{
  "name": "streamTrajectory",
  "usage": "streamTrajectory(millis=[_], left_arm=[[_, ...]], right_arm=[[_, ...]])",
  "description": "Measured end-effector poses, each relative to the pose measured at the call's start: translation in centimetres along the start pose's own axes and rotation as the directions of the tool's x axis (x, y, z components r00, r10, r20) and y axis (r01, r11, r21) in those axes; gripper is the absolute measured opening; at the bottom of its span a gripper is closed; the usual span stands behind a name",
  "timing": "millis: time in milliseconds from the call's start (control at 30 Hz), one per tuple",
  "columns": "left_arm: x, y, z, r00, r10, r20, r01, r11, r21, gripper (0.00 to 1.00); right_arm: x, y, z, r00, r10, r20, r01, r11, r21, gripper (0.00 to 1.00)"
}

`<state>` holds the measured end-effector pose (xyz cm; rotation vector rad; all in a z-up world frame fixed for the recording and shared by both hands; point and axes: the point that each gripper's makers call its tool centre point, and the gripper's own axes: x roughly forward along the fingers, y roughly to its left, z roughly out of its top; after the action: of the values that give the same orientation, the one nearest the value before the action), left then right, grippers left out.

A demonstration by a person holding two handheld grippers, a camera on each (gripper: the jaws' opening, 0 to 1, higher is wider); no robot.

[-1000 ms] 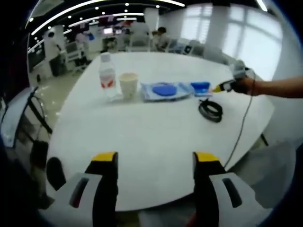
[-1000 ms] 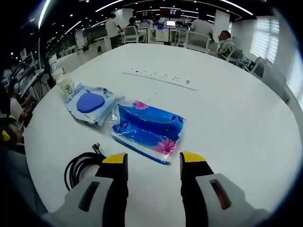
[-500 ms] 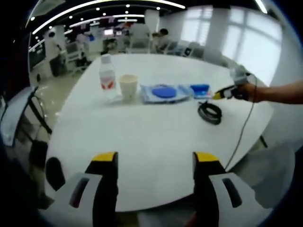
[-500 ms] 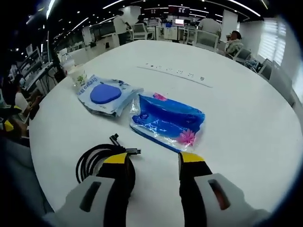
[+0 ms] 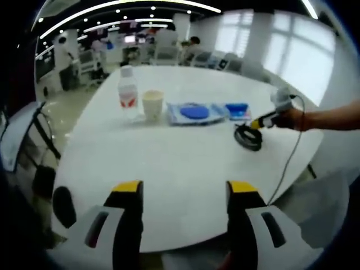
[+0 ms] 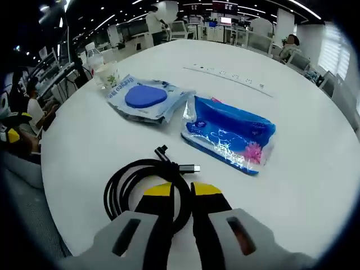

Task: Arrange the tabletop items into an orderly group along one side of the table until the central work area is clear of visible clutter.

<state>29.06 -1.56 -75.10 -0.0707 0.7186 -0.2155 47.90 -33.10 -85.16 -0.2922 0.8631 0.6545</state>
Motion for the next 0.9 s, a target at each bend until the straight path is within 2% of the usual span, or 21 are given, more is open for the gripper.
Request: streamTrajectory(millis=[200, 267, 333, 500, 533, 633, 667, 767, 900], left_arm=[[-0.2, 0.1, 0.0, 1.000, 0.002, 0.003, -0.002, 1.000, -0.008, 0.55], [-0.2, 0.1, 0.0, 1.000, 0.002, 0.003, -0.002, 1.000, -0.006, 0.55], [-0.1, 0.0, 0.0, 1.000, 0.000, 0.003, 0.000, 1.000, -0.005, 0.55], [-0.1, 0.0, 0.0, 1.000, -0.001, 0.001, 0.001, 1.000, -0.002, 0.55], [-0.1, 0.1, 0.0, 1.000, 0.000, 0.002, 0.000, 1.000, -0.003, 0.55], [-0.2, 0.1, 0.0, 1.000, 0.003, 0.004, -0.003, 1.000, -0.009, 0.55], [-0.2, 0.1, 0.0, 1.000, 0.003, 0.003, -0.003, 1.000, -0.009, 0.55], [-0.1, 0.1, -0.1, 1.000, 0.000, 0.001, 0.000, 1.000, -0.008, 0.55], [-0.1, 0.1, -0.1, 1.000, 0.002, -0.001, -0.002, 1.000, -0.009, 0.55]], right_arm=[[0.1, 0.1, 0.1, 1.000, 0.009, -0.005, -0.009, 1.000, -0.002, 0.05], [0.0, 0.1, 0.3, 1.000, 0.013, 0.006, -0.013, 1.000, -0.001, 0.00], [-0.2, 0.3, 0.9, 0.999, 0.021, 0.028, -0.022, 1.000, 0.014, 0.00], [0.1, 0.8, 1.2, 1.000, 0.014, 0.006, -0.013, 0.998, -0.054, 0.00], [0.0, 0.8, 1.2, 1.000, 0.013, 0.007, -0.012, 0.998, -0.054, 0.03], [0.2, 0.6, 0.6, 1.000, 0.005, -0.018, -0.006, 0.999, -0.048, 0.26], [0.3, 0.7, 0.3, 1.000, 0.008, -0.030, -0.010, 0.999, -0.053, 0.28], [0.6, 0.9, -0.2, 0.999, 0.018, -0.044, -0.021, 0.998, -0.063, 0.18], [1.0, 0.3, -0.9, 0.997, -0.017, -0.080, 0.012, 0.998, -0.063, 0.09]])
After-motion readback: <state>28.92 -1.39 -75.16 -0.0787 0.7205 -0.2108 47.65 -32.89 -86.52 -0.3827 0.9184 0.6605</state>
